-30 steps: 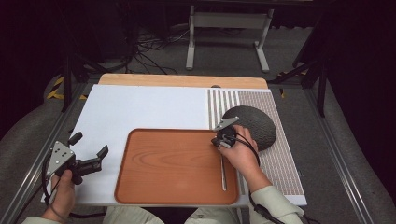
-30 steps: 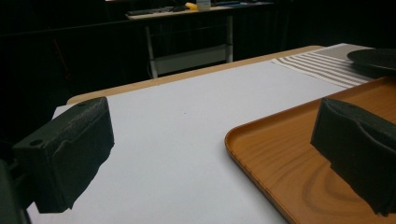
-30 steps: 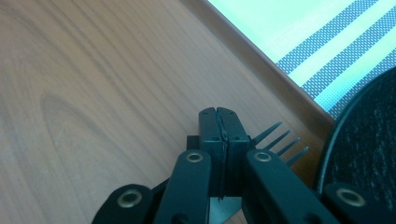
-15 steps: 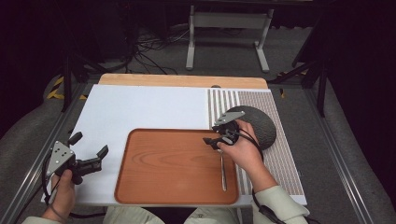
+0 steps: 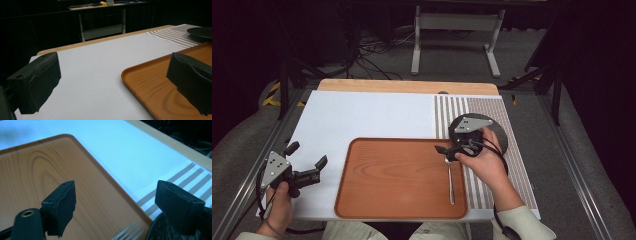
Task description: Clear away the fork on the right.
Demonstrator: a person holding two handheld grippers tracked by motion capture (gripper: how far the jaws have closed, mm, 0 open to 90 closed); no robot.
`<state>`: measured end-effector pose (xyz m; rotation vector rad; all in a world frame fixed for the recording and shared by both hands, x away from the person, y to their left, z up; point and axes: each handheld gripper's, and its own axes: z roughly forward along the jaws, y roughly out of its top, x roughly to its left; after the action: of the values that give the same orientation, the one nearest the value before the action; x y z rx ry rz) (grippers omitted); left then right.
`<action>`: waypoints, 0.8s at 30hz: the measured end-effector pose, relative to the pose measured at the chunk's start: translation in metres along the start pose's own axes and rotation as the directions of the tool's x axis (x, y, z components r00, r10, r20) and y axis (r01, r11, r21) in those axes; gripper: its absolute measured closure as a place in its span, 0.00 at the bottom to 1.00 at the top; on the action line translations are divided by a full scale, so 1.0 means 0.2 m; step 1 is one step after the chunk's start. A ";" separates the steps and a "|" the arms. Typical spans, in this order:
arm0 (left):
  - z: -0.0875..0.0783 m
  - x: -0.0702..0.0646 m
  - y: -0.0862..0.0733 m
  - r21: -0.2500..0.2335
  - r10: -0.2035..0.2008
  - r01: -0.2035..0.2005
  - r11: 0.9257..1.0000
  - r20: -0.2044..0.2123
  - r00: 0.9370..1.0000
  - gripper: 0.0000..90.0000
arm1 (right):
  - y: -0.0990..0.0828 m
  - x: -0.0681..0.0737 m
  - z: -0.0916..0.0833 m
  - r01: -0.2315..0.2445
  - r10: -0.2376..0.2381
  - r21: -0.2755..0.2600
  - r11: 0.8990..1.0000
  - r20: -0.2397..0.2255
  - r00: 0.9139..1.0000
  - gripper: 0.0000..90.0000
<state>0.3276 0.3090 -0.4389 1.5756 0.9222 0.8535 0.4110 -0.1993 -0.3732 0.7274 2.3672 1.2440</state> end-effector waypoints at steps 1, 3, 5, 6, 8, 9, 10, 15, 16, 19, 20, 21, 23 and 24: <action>0.00 0.00 0.00 0.000 0.000 0.000 1.000 0.000 1.000 0.00 | -0.01 -0.01 -0.02 -0.002 0.002 -0.014 1.000 0.005 1.000 0.19; 0.00 0.00 0.00 0.002 -0.001 0.001 1.000 -0.002 1.000 0.00 | -0.02 -0.02 -0.06 -0.004 0.004 -0.028 1.000 0.006 1.000 0.18; 0.00 0.00 0.00 0.001 -0.001 0.001 1.000 -0.004 1.000 0.00 | -0.04 -0.03 -0.10 -0.003 0.004 -0.042 0.999 0.016 1.000 0.18; 0.00 0.00 0.00 0.001 -0.003 0.003 1.000 -0.005 1.000 0.00 | -0.05 -0.04 -0.12 -0.002 0.003 -0.058 0.998 0.023 1.000 0.17; 0.00 0.00 0.00 0.001 -0.003 0.003 1.000 -0.007 1.000 0.00 | -0.07 -0.05 -0.16 -0.012 0.014 -0.081 0.997 0.028 1.000 0.16; 0.00 0.00 0.00 0.001 -0.004 0.004 1.000 -0.008 1.000 0.00 | -0.08 -0.06 -0.19 -0.010 0.013 -0.094 0.996 0.033 0.999 0.16; 0.00 0.00 0.00 0.001 -0.004 0.004 1.000 -0.009 1.000 0.00 | -0.09 -0.06 -0.21 -0.011 0.015 -0.102 0.995 0.038 0.999 0.15; 0.00 0.00 0.00 -0.002 -0.006 0.006 1.000 -0.012 1.000 0.00 | -0.14 -0.08 -0.29 -0.031 0.038 -0.139 0.990 0.053 0.998 0.15; 0.00 0.00 0.00 -0.002 -0.007 0.007 1.000 -0.013 1.000 0.00 | -0.15 -0.08 -0.30 -0.038 0.046 -0.148 0.988 0.052 0.998 0.15; 0.00 0.00 0.00 -0.002 -0.007 0.007 1.000 -0.013 1.000 0.00 | -0.21 -0.10 -0.35 -0.045 0.056 -0.184 0.982 0.056 0.997 0.15; 0.00 0.00 0.00 -0.002 -0.006 0.006 1.000 -0.013 1.000 0.00 | -0.22 -0.10 -0.36 -0.048 0.060 -0.193 0.980 0.057 0.997 0.15; 0.00 0.01 0.00 -0.002 -0.007 0.007 1.000 -0.014 1.000 0.00 | -0.24 -0.11 -0.37 -0.051 0.064 -0.206 0.977 0.058 0.996 0.15; 0.00 0.01 0.00 -0.003 -0.012 0.012 1.000 -0.017 1.000 0.00 | -0.27 -0.11 -0.39 -0.053 0.069 -0.221 0.974 0.063 0.996 0.15; 0.00 0.01 0.00 -0.003 -0.012 0.012 1.000 -0.018 1.000 0.00 | -0.30 -0.12 -0.40 -0.058 0.075 -0.233 0.971 0.067 0.995 0.15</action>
<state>0.3277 0.3104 -0.4388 1.5609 0.9424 0.8611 0.3711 -0.2944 -0.3779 0.7686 2.1083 1.4627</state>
